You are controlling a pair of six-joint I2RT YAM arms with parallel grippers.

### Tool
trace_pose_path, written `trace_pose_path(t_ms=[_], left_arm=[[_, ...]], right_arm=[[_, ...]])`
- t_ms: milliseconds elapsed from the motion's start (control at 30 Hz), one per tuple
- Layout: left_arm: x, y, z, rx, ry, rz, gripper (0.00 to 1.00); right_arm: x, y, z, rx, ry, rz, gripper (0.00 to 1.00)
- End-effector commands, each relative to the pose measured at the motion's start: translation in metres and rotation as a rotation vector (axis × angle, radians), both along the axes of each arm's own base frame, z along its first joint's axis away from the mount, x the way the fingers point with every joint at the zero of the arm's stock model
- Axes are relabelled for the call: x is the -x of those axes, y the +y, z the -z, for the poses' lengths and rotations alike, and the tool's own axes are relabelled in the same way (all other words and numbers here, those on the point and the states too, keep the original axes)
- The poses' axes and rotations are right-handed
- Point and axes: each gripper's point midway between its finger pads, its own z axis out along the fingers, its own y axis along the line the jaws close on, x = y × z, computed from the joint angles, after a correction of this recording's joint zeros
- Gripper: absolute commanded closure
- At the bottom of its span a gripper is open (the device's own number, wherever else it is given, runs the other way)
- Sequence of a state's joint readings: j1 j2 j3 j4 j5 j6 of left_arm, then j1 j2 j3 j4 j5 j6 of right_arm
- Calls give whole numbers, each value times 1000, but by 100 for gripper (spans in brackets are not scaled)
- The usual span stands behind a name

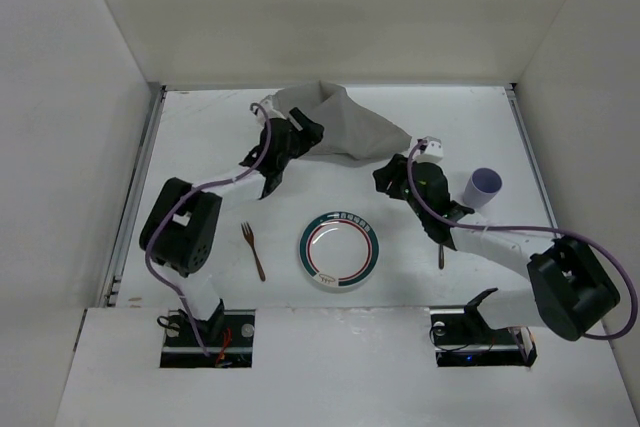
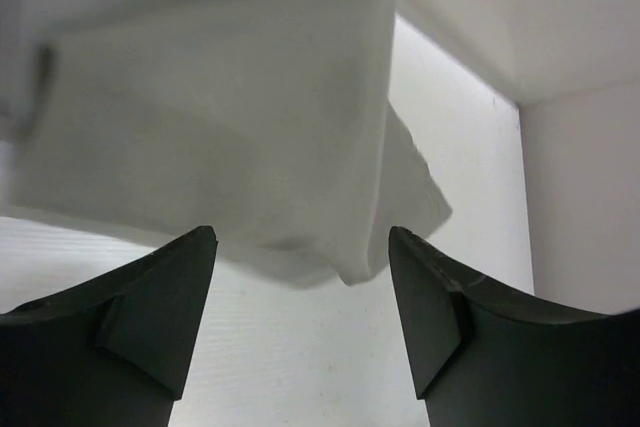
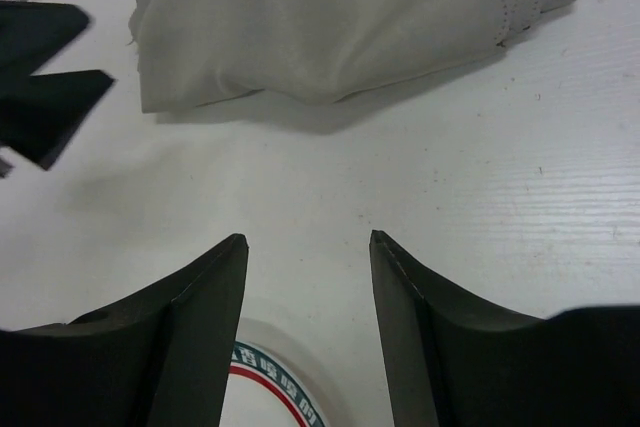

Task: Set the dinner table for one person

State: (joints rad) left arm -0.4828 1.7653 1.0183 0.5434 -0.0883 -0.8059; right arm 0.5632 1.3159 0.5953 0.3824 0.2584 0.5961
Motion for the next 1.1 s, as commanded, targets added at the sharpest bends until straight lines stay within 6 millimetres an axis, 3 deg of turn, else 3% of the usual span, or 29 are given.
trace_pose_path(t_ms=[0,67,233,333,533,700,833,900,967,1067], left_arm=[[-7,42,-28,38,-94,-152,32],[-6,53,-13,51,-49,-180,30],[-8,39,14,108,12,-134,25],[-13,40,28,138,41,-146,24],[-21,56,52,117,67,-209,26],[-26,60,70,76,86,-240,34],[-46,59,81,66,93,-241,52],[-52,57,79,81,88,-233,71],[-51,57,71,97,80,-224,88],[-34,58,23,120,-3,-210,94]], right_arm=[[-10,-1,-14,-33,-46,28,41],[-13,-7,-11,-25,-39,49,40],[-20,-30,-2,-16,-4,140,39],[-22,-41,-1,-26,0,169,39],[-21,-38,-1,-22,-3,159,37],[-24,-36,-3,-19,-10,154,35],[-23,-30,-4,-22,-10,133,35],[-23,-30,-5,-26,-15,131,35],[-22,-30,-6,-25,-18,130,36],[-24,-28,-4,-17,-12,124,40]])
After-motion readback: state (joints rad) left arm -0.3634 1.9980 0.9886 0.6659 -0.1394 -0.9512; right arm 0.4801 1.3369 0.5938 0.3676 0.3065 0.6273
